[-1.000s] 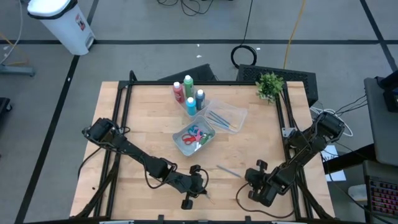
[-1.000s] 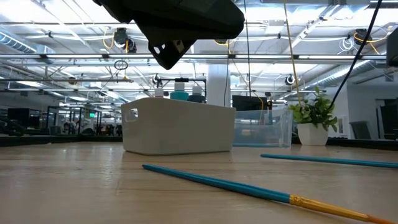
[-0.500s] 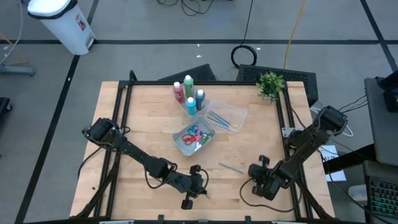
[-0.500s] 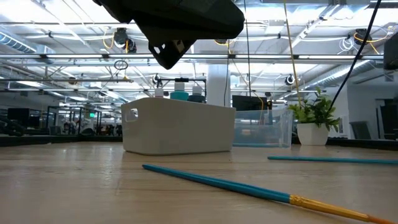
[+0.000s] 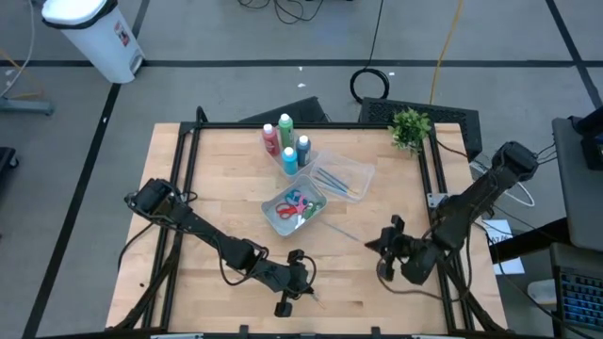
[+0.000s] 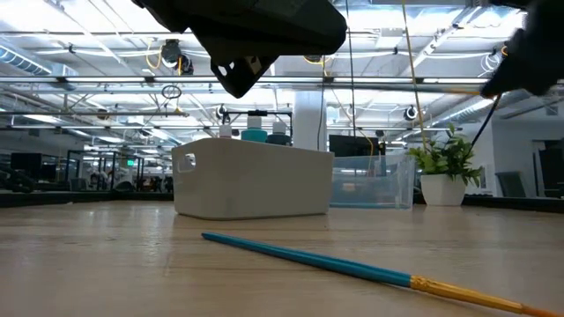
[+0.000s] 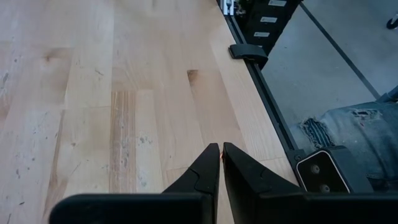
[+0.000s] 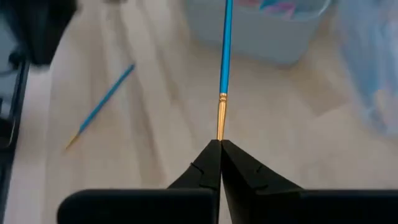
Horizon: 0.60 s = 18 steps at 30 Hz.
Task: Pick & Place Paint Supplies
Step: Put the top blue paintbrush into the right transparent bin
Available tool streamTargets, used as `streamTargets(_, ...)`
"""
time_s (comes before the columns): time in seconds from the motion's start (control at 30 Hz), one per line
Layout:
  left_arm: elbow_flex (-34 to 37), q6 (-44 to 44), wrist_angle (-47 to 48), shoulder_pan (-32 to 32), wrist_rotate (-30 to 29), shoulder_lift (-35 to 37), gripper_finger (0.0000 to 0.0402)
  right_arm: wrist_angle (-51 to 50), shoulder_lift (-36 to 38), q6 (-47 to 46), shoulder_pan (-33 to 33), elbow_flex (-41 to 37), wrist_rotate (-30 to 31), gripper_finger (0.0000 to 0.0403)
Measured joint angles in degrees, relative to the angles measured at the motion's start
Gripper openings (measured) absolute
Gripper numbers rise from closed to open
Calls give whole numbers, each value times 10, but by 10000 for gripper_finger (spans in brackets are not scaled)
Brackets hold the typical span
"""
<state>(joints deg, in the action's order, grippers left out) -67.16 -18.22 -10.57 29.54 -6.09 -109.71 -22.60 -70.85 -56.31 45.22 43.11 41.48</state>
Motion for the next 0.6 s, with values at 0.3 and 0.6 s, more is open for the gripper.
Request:
streamTargets(0.3, 0, 0, 0, 0, 0, 0, 26, -1, 63, 144, -165, 0, 1, 0)
streamTargets(0.6, 0, 0, 0, 0, 0, 0, 26, 0, 59, 277, -399, -9, -141, 0)
